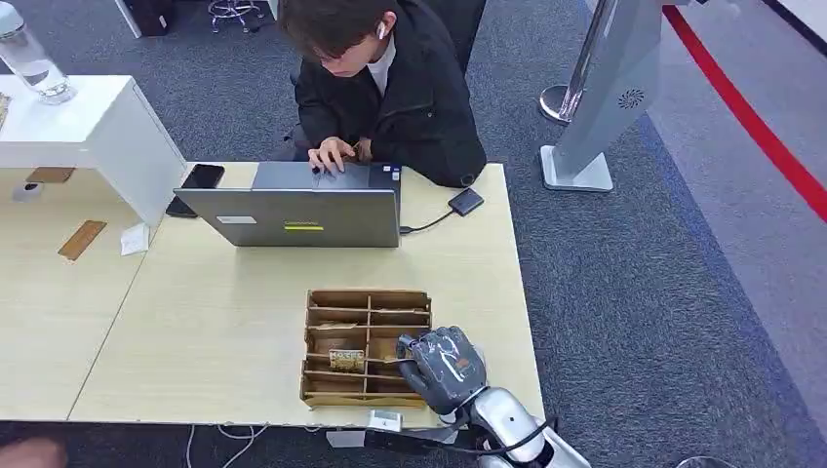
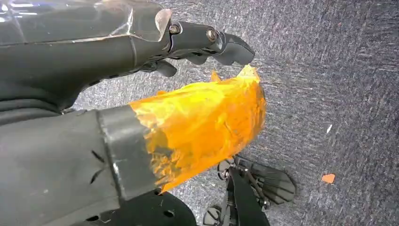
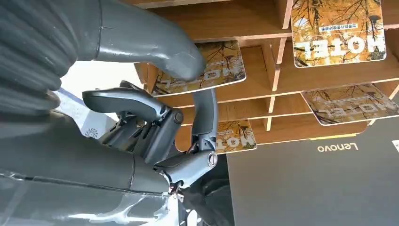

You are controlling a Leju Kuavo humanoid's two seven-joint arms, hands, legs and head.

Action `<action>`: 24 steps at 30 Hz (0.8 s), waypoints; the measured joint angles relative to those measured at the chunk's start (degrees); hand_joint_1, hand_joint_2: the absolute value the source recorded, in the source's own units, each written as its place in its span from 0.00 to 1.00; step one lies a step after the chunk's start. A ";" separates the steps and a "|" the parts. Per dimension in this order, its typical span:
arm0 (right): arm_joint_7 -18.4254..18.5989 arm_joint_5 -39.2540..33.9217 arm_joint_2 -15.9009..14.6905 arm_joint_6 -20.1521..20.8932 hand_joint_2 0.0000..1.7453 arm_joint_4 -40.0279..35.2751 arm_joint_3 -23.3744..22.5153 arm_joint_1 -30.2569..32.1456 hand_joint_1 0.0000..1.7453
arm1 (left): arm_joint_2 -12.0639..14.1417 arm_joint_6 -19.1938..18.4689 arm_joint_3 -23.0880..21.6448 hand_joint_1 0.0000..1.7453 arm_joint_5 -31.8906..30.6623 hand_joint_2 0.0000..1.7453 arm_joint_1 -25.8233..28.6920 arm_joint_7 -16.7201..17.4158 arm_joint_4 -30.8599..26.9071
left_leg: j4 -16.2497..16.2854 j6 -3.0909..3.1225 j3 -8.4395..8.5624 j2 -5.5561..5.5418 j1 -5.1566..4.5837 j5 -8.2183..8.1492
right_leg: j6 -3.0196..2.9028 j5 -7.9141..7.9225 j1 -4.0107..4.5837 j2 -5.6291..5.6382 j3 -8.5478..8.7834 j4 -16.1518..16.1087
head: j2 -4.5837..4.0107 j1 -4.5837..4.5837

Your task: Pass the card to the sensor for recognition and then transmit it.

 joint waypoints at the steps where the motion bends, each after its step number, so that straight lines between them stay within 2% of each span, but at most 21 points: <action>1: 0.00 0.00 0.00 0.00 1.00 0.00 0.00 0.00 0.98 | 0.00 0.00 0.09 0.00 0.00 0.00 0.00 0.00 0.00 | 0.00 0.00 0.00 0.00 0.00 0.00 | 0.00 0.00 0.00 0.00 0.00 0.00 | 0.00 -0.02; 24: -0.11 0.04 0.02 -0.11 1.00 -0.09 0.00 0.00 1.00 | -0.26 0.00 0.26 0.00 -0.07 0.00 0.00 0.00 -0.02 | 0.00 0.00 0.00 0.00 0.00 0.00 | 0.00 0.00 0.00 0.00 0.00 0.00 | 0.00 0.00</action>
